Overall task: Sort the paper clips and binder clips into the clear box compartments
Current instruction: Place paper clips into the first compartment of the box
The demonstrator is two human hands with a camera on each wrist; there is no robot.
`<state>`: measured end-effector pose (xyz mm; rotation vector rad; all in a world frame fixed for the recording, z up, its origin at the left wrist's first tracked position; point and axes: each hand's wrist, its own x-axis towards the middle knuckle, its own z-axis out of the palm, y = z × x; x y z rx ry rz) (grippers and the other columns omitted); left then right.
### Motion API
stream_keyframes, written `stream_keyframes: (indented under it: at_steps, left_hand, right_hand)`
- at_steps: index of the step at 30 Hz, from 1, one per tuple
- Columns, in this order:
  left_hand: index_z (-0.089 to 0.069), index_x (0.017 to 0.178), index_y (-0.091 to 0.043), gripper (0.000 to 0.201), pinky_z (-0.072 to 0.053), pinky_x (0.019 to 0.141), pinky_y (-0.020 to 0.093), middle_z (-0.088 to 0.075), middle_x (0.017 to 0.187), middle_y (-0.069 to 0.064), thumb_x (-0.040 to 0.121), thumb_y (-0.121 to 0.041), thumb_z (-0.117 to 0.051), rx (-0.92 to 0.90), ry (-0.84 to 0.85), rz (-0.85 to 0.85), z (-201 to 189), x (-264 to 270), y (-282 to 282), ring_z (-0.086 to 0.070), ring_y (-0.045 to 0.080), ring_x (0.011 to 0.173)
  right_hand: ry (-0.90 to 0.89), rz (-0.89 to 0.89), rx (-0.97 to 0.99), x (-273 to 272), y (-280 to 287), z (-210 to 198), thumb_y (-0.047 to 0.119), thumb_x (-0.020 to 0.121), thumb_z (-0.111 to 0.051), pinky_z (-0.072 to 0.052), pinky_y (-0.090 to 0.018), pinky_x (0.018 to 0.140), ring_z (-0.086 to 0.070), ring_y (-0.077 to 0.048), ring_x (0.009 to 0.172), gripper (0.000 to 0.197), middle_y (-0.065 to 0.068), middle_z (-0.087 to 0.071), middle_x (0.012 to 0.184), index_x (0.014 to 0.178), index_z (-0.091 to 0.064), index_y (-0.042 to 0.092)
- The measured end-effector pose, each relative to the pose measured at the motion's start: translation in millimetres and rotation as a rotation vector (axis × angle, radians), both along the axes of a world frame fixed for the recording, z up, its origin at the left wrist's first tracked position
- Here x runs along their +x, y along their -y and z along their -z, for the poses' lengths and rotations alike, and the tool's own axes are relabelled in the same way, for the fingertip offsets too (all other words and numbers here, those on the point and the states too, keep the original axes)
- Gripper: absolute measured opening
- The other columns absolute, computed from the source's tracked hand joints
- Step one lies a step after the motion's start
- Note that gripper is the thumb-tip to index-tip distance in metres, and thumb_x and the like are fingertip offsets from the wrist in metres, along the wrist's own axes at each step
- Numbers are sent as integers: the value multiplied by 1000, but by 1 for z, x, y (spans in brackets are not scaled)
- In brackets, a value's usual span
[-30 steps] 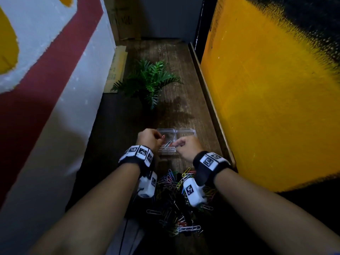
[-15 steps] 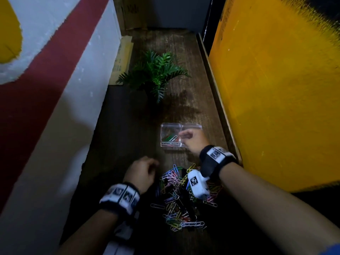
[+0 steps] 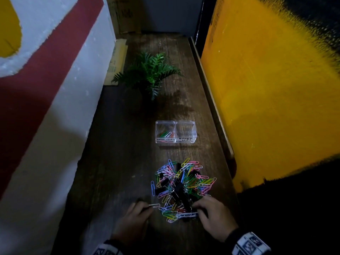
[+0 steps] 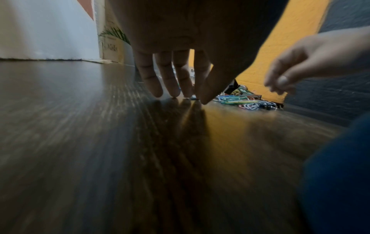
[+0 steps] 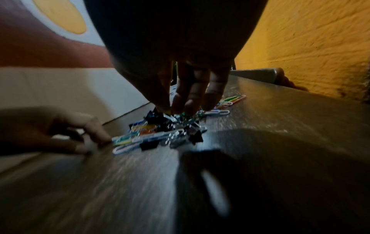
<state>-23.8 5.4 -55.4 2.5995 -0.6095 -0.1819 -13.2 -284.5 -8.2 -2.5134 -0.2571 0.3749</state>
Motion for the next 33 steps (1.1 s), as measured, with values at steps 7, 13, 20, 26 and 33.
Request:
stream_keyframes:
  at_steps: [7, 13, 20, 26, 33]
  left_hand:
    - [-62, 97, -38, 41, -53, 64, 26, -58, 89, -14, 75, -49, -31, 235, -143, -191, -17, 3, 4, -60, 11, 88]
    - [-55, 98, -28, 19, -42, 83, 29, -48, 107, -9, 93, -41, -42, 198, -304, -298, -21, 1, 7, -48, 14, 108]
    - [-47, 91, -27, 9, -47, 79, 33, -56, 105, -2, 92, -32, -40, 143, -386, -354, -21, -3, 9, -59, 21, 98]
    - [-44, 99, -34, 7, -48, 68, 31, -67, 87, 1, 94, -28, -43, 72, -329, -502, -36, 6, 17, -65, 25, 80]
    - [-66, 98, -33, 19, -51, 79, 31, -59, 110, -5, 89, -28, -50, 126, -243, -575, -45, 45, 35, -63, 21, 92]
  right_hand:
    - [-19, -66, -158, -24, -2, 15, 30, 88, -55, -44, -24, 84, -53, -11, 100, 26, 8, -53, 102, 112, -63, 29]
    - [-17, -53, -176, -25, -2, 18, 27, 88, -59, -44, -24, 81, -53, -12, 96, 13, 6, -52, 101, 99, -63, 23]
    - [59, -109, -256, -33, 0, 21, 26, 70, -73, -50, -26, 64, -56, -13, 76, 17, 9, -53, 84, 80, -58, 26]
    - [103, -156, -336, -38, -4, 18, 38, 60, -80, -48, -19, 57, -54, -6, 68, 24, 14, -53, 79, 76, -63, 31]
    - [165, -154, -251, -52, -6, 19, 32, 73, -60, -38, -22, 65, -51, -11, 71, 9, 10, -50, 77, 74, -52, 27]
